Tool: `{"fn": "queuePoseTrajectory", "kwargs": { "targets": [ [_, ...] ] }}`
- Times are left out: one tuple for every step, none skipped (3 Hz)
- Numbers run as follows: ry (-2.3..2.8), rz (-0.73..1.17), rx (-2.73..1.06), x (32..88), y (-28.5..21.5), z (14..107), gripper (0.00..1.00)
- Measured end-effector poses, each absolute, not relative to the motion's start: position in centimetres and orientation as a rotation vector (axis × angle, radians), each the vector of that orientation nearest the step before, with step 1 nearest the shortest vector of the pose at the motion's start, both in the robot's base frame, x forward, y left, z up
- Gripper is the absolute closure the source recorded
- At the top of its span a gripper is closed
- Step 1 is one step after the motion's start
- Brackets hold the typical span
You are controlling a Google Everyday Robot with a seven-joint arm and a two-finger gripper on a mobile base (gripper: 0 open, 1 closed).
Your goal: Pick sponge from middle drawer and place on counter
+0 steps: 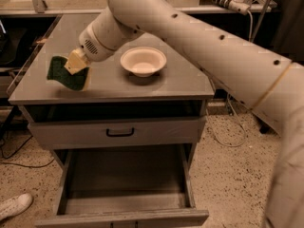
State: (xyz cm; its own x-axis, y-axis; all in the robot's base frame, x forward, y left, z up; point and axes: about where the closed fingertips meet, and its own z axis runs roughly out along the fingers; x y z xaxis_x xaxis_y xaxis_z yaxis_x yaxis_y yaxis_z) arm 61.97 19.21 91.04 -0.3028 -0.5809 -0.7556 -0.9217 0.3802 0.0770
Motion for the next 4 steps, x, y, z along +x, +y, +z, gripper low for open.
{"fn": "queuePoseTrajectory", "kwargs": {
  "targets": [
    [1.998,0.7,-1.357,65.1,21.7,89.7,1.0],
    [2.007,0.713,-1.421,67.4,23.8,87.9,1.0],
    [2.013,0.718,-1.445,68.5,24.6,86.9,1.0],
    [2.013,0.718,-1.445,68.5,24.6,86.9,0.81]
  ]
}}
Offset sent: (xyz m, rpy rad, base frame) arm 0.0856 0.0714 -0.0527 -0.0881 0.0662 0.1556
